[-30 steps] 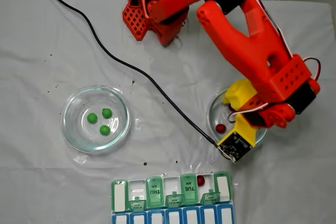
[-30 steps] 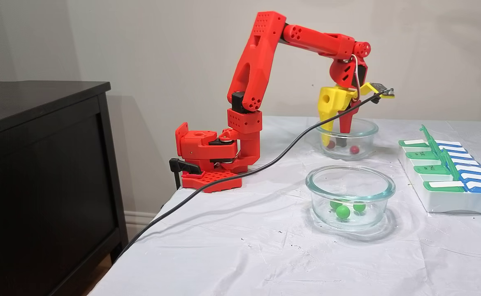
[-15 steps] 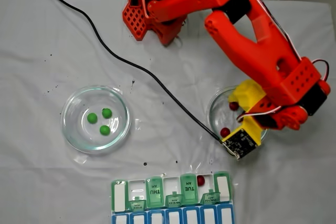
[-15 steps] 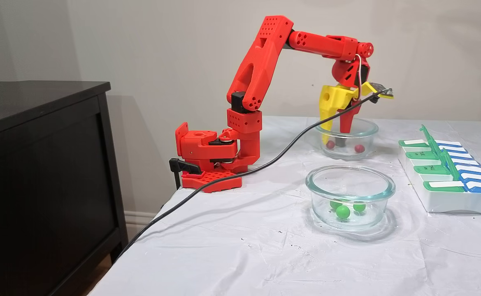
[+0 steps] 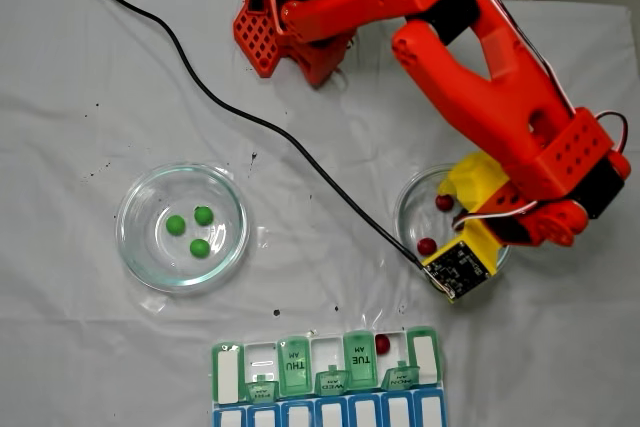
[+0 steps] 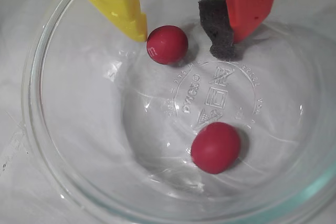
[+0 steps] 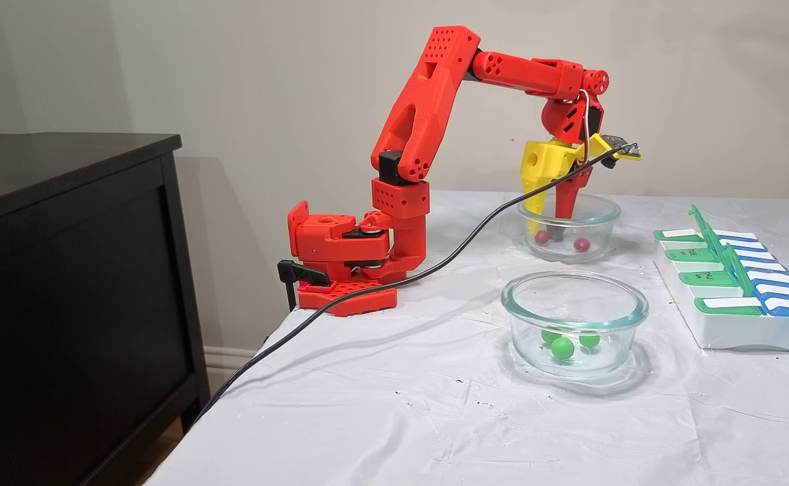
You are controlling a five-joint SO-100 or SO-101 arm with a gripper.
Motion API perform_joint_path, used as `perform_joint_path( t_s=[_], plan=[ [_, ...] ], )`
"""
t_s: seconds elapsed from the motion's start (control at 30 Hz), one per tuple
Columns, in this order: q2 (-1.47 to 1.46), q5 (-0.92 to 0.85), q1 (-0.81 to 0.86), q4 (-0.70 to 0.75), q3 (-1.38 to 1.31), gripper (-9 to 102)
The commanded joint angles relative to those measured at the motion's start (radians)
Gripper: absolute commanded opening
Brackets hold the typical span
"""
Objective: Sort medicines into box.
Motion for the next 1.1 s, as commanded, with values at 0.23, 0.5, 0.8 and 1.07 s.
perform_joint_path(
  t_s=[0.23,0.5,0.8,1.07],
  plan=[
    [0.064,0.008,0.008,-0.035,0.064,25],
    [0.075,0.005,0.02,-0.055,0.103,24],
    [0.133,0.011,-0.002,-0.092,0.199,23],
    [0.16,0.011,-0.029,-0.101,0.233,22]
  ],
)
